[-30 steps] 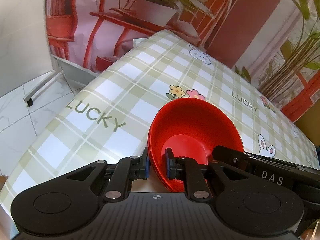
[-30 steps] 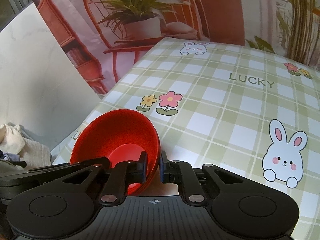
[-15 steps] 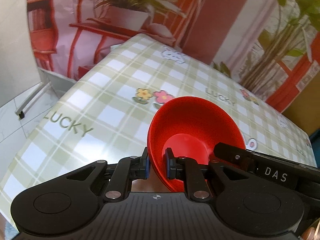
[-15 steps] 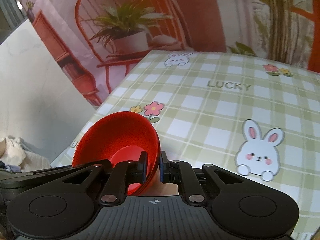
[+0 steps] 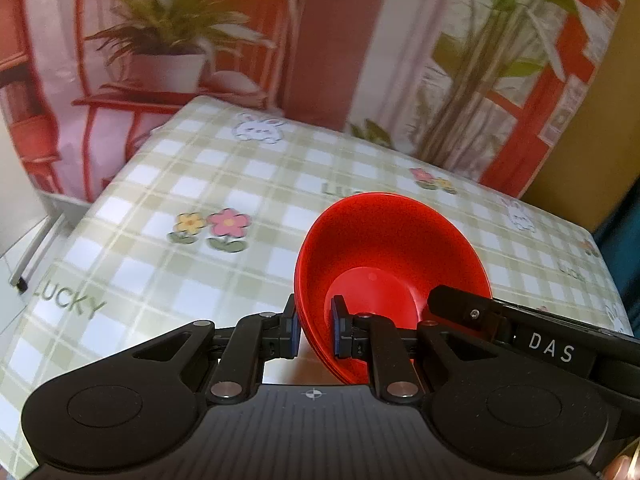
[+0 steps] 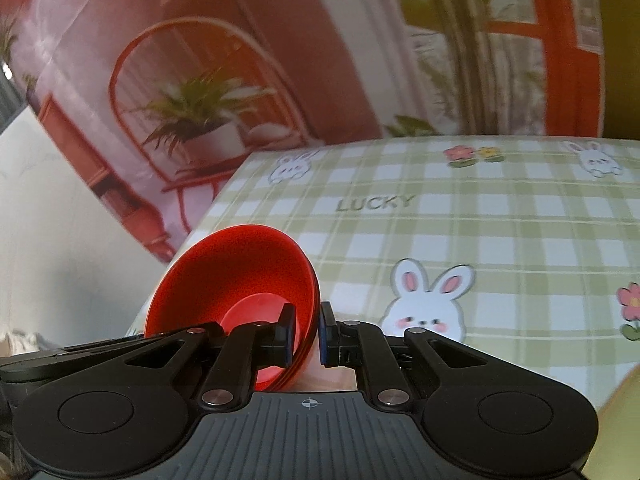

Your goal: Organize plates and bowls

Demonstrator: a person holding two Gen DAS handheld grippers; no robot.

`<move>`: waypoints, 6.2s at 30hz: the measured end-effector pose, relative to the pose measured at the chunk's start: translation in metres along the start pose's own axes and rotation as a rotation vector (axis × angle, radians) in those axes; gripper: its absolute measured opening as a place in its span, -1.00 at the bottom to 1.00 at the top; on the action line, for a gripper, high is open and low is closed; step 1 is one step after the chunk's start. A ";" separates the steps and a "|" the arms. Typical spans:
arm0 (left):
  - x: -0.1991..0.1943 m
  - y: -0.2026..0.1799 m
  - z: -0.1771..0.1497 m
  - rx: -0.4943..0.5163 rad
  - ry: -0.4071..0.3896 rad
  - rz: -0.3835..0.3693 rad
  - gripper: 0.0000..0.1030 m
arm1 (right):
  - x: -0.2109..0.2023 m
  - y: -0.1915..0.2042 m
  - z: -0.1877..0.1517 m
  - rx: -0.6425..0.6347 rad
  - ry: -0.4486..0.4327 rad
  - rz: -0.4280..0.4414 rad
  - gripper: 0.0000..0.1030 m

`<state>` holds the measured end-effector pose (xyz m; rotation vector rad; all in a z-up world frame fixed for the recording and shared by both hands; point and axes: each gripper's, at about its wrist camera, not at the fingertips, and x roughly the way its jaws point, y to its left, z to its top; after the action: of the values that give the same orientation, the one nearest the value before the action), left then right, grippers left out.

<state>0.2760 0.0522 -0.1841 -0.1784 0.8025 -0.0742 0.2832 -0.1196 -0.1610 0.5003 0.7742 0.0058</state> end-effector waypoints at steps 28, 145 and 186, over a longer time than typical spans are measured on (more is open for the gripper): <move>0.012 -0.114 -0.018 0.222 0.038 -0.171 -0.68 | -0.093 -0.110 -0.019 0.165 -0.133 -0.142 -0.80; -0.034 -0.144 -0.068 0.361 -0.041 -0.195 0.28 | -0.184 -0.151 -0.074 0.106 -0.142 -0.342 -0.39; -0.177 -0.121 0.013 0.301 -0.537 -0.047 0.69 | -0.269 -0.073 0.016 -0.143 -0.500 -0.299 0.90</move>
<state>0.1631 -0.0415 -0.0272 0.0697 0.2452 -0.1815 0.0868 -0.2411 -0.0037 0.2287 0.3474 -0.3283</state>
